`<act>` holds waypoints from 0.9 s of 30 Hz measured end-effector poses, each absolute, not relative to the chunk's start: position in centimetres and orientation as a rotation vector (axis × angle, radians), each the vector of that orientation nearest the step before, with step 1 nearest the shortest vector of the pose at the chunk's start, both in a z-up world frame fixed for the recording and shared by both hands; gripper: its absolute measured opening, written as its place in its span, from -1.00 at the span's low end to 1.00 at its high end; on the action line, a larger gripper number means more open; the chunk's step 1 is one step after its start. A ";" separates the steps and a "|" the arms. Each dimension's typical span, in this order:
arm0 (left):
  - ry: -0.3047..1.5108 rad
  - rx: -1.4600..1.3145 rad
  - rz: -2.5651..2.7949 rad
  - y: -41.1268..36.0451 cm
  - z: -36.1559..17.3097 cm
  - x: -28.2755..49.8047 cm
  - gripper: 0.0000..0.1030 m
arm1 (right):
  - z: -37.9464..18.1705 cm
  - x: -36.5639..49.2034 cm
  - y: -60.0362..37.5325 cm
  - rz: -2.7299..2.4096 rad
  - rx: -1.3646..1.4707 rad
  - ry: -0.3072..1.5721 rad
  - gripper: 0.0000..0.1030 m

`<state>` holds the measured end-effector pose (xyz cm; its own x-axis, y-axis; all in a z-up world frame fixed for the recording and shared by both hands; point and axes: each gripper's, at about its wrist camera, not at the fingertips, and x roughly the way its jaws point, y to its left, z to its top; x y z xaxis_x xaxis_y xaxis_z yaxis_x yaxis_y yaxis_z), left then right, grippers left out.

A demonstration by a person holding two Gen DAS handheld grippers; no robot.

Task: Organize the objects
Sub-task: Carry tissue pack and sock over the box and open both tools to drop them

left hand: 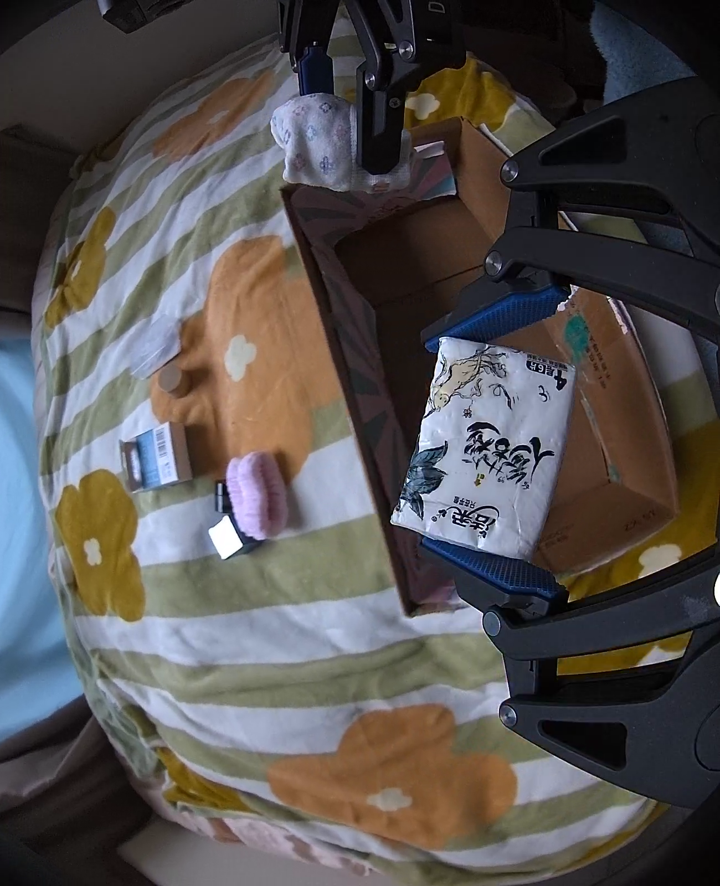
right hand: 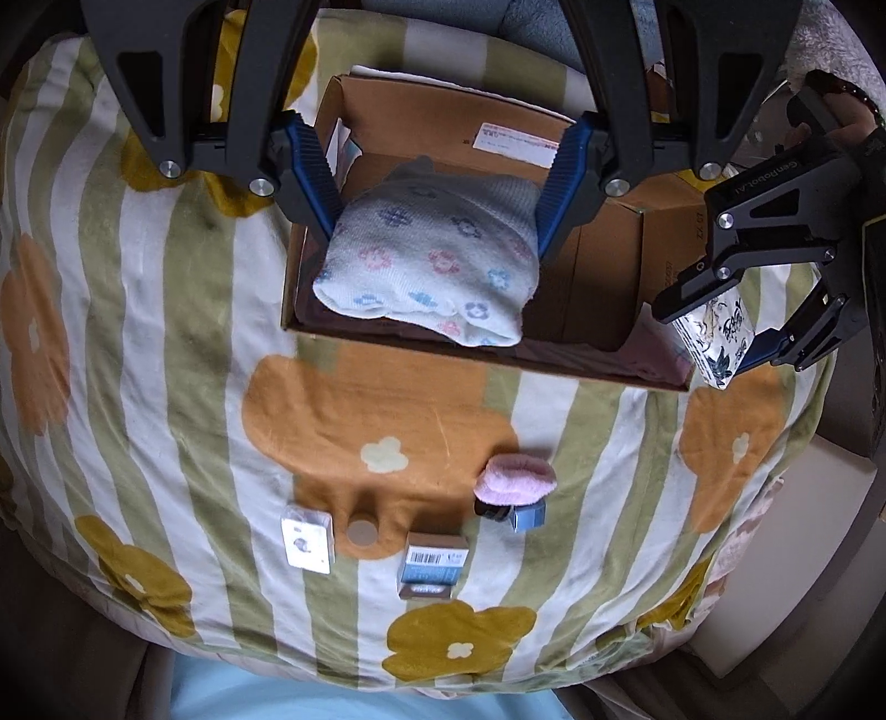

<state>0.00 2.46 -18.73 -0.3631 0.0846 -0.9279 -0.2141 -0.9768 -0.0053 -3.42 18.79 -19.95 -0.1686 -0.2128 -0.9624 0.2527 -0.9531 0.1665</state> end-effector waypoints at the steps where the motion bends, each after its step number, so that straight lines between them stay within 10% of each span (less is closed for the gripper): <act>1: 0.176 -1.670 2.444 2.6 -19.3 0.3 0.27 | -20.6 -3.2 19.0 -2.182 1.811 0.043 0.22; 19: 0.168 -1.726 2.428 2.9 -22.5 2.1 0.28 | -24.7 -1.5 19.4 -2.133 1.835 0.003 0.24; 23: 0.102 -1.700 2.409 2.4 -22.5 2.3 1.00 | -25.7 -1.7 19.3 -2.105 1.861 -0.071 0.51; 27: 0.045 -1.696 2.387 1.9 -22.0 2.7 0.99 | -26.4 -1.6 20.0 -2.070 1.940 -0.157 0.90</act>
<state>2.66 1.94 -21.98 -0.3140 0.1546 -0.9367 -0.1899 -0.9769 -0.0976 -1.62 19.96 -26.41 -0.0442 -0.2893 -0.9562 0.1417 -0.9493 0.2806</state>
